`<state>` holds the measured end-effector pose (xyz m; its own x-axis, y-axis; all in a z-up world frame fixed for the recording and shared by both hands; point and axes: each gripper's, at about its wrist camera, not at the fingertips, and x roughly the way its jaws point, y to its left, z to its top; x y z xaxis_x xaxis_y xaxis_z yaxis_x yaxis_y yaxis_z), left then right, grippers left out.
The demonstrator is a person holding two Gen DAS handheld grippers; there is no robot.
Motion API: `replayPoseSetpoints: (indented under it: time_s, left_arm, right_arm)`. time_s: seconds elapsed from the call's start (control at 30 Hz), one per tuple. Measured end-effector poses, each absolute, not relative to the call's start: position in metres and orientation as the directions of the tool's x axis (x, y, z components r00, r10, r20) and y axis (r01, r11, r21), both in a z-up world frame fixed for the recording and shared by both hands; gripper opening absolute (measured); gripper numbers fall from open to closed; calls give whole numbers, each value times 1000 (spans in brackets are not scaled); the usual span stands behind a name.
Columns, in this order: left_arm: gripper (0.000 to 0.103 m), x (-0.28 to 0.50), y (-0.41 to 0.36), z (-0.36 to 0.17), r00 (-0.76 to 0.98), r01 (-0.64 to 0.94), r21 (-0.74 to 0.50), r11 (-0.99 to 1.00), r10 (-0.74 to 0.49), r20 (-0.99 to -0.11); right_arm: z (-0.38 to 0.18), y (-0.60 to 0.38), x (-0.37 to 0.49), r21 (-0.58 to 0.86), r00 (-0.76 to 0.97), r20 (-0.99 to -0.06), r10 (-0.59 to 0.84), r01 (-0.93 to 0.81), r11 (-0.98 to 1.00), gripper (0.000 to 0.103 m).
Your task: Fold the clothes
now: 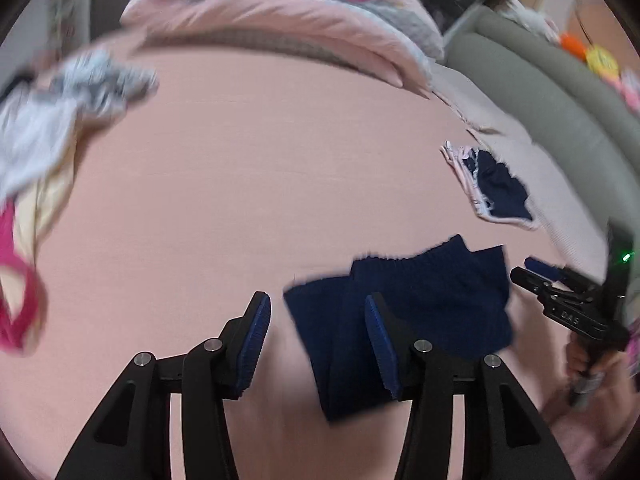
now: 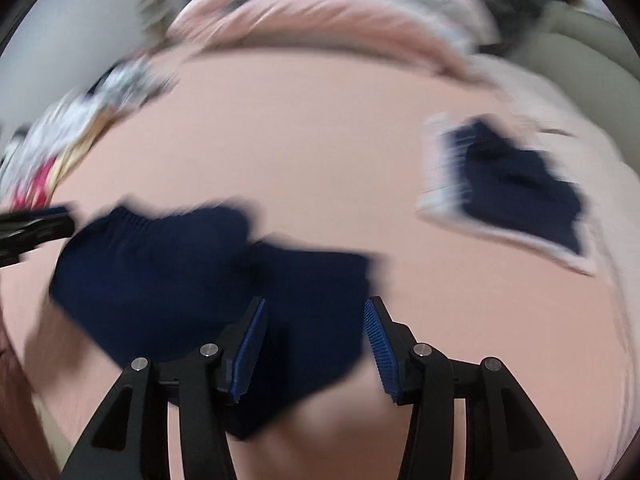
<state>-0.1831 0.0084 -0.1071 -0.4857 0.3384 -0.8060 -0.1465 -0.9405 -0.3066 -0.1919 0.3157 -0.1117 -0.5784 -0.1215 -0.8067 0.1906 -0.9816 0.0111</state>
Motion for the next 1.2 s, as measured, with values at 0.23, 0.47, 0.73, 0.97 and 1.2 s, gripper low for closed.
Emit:
replayPoseSetpoints:
  time_s: [0.23, 0.47, 0.73, 0.97, 1.2]
  left_arm:
    - [46, -154, 18, -156, -406, -125, -469, -875, 476, -780]
    - [43, -150, 14, -161, -418, -82, -559, -825, 537, -732]
    - [43, -144, 5, -150, -425, -102, -529, -843, 517, -743]
    - [13, -150, 29, -165, -420, -96, -462, -882, 456, -785]
    - [10, -128, 42, -131, -414, -165, -346, -924, 383, -826]
  right_arm:
    - [-134, 348, -152, 362, -396, -852, -341, 25, -932, 52]
    - [-130, 326, -141, 324, -438, -837, -329, 88, -942, 51]
    - [-121, 318, -133, 349, -466, -806, -365, 125, -929, 52]
    - [-135, 298, -146, 311, -434, -830, -351, 164, -936, 27]
    - [-115, 299, -133, 312, -424, -826, -371, 205, -928, 14]
